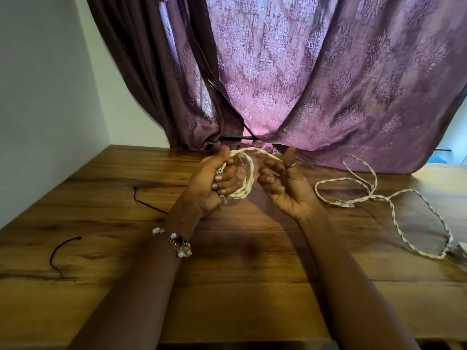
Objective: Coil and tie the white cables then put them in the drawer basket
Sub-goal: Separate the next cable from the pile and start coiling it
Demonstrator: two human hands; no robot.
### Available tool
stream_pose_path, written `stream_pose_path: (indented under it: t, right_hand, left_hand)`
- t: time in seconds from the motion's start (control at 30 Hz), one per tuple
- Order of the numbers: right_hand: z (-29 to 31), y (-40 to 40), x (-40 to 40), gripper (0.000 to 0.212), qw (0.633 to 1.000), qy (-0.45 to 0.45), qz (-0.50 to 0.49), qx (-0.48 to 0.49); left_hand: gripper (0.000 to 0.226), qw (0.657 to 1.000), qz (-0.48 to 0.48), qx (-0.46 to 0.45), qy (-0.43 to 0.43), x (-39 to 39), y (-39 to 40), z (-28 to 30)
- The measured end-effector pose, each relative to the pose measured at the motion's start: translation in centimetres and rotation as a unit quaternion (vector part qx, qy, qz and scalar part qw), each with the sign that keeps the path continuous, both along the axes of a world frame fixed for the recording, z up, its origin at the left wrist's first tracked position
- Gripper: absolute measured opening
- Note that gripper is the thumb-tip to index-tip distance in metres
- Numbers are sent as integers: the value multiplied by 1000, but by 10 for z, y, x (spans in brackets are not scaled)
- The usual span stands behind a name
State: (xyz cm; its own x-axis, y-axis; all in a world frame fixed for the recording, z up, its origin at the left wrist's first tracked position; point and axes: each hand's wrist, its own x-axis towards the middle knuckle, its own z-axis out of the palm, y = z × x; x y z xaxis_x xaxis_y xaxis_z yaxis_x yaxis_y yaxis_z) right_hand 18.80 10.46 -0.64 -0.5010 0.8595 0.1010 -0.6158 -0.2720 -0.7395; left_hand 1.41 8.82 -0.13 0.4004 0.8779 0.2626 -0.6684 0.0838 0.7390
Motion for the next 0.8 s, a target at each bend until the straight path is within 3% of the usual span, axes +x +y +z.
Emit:
stream_pose_path:
  t: [0.07,0.17,0.23,0.33,0.4,0.47,0.5,0.6,0.7,0.8]
  right_hand:
    - [2,-11,-3,41,994,-107,6,-11]
    - [9,-28,3,30,968,-230,19,93]
    - [14,-33,6,19,970,-184,-20,156]
    - [15,-22,7,12,954,-127,-182,203]
    - [7,-9,7,11,875,-260,-309,268]
    - [-1,-3,7,26,781,-422,-322,329]
    - [-4,-3,7,27,764,-462,-297,339]
    - [-5,-5,2,9,809,-427,-273,298]
    - [-2,-7,2,14,867,-333,-294,226]
    - [1,-11,-4,18,902,-255,-308,166]
  left_hand:
    - [35,999,15,-29,-18,-1,4,0]
    - [43,994,88,-57,30,-5,12,-4]
    - [45,989,117,-60,66,-8,15,-7]
    - [45,987,104,-39,113,-6,12,-9]
    - [44,985,95,-26,141,-1,8,-9]
    - [44,985,81,-18,149,2,6,-10]
    - [44,987,75,-15,142,3,5,-9]
    - [45,993,62,-30,91,1,6,-8]
    - [51,996,62,-57,6,-4,6,-5]
    - [63,995,48,-67,-59,1,6,-5]
